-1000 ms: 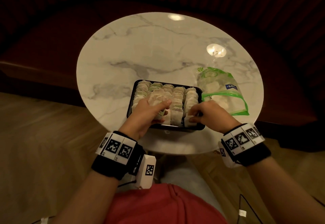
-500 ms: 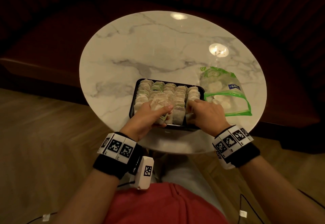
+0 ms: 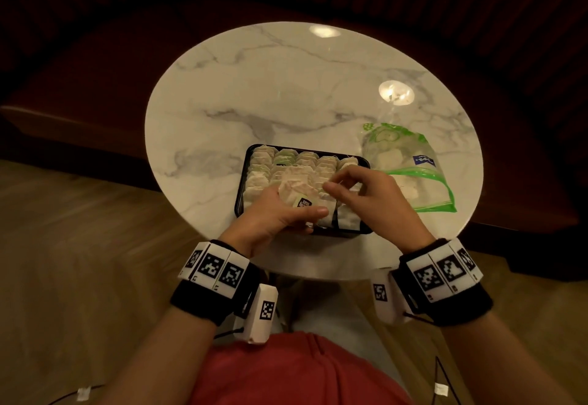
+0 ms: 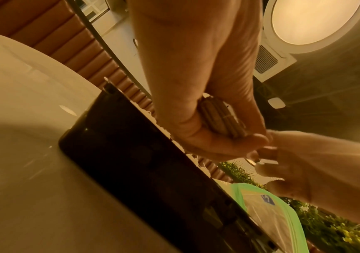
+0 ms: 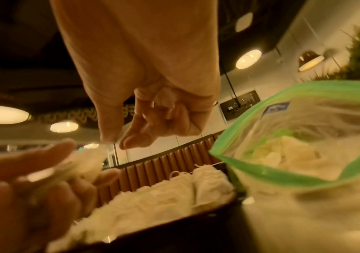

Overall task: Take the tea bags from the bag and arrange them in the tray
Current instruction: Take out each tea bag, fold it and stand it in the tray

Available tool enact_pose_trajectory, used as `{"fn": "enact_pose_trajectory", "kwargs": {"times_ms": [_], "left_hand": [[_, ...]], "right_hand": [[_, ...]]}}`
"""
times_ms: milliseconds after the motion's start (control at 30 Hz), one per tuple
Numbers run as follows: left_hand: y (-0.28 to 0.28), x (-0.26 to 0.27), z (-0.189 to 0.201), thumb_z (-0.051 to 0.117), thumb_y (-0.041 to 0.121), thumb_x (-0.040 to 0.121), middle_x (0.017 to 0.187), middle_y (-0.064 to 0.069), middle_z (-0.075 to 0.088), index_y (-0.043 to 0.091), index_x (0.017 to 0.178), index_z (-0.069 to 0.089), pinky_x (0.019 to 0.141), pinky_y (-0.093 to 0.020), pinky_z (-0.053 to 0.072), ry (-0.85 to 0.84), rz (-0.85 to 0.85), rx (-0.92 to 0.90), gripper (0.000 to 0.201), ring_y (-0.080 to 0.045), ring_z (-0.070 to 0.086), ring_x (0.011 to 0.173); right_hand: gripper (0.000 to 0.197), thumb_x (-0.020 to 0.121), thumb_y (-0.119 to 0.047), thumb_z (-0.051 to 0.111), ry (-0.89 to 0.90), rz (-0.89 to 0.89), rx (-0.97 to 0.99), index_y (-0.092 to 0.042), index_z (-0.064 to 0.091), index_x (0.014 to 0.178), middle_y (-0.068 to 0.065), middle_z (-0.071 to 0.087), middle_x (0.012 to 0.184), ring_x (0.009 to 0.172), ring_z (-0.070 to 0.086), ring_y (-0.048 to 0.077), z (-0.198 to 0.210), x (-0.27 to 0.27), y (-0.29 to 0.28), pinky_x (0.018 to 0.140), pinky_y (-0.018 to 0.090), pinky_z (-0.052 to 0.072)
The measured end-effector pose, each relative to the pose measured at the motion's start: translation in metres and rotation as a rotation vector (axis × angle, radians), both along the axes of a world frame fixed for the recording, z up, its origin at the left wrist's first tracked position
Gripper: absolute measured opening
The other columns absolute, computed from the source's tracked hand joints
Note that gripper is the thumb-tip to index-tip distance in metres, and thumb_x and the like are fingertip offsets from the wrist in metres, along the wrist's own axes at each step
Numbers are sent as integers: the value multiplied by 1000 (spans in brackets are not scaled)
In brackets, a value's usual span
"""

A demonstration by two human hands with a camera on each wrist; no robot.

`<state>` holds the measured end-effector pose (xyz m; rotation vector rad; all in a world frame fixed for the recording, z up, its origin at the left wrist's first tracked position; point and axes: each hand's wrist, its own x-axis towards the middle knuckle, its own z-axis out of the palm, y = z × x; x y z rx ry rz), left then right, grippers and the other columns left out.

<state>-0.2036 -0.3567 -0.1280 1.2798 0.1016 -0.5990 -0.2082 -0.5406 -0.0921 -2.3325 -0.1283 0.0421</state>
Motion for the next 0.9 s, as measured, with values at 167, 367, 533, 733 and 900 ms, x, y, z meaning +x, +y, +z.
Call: {"fn": "enact_pose_trajectory", "kwargs": {"times_ms": [167,367,533,733,900], "left_hand": [[-2,-3,5,78,2,74,106,-4,74,13,113,68,70,-25,56,-92,-86,-42,42,-17,71,95],[3,-3,9,75,18,77,87,4,74,19,102,69,58,-20,52,-115,-55,15,25,-8,66,77],[4,0,4,74,28,83,76,4,70,15,94,73,54,-19,40,-156,-25,123,17,-4,49,63],[1,1,0,69,24,88,71,6,65,20,97,73,52,-17,45,-155,23,145,10,-2,55,65],[1,1,-3,65,21,91,84,-1,63,16,103,71,46,-18,43,-107,45,125,14,-3,56,63]], "right_hand": [[10,85,-28,73,67,76,124,-18,72,86,-10,65,74,58,53,-10,6,-4,16,57,10,36],[13,85,-28,74,35,-19,221,-14,73,85,0,70,78,69,60,0,10,-3,5,66,19,47],[17,86,-18,73,108,-25,315,-5,70,96,9,74,87,84,71,20,11,-1,-3,81,36,56],[10,83,-10,74,103,57,223,-14,73,92,-4,74,81,74,66,5,14,-1,-13,72,19,50],[7,82,-16,75,106,85,-246,-18,73,89,-3,68,77,65,53,2,6,6,-32,59,10,37]]}}
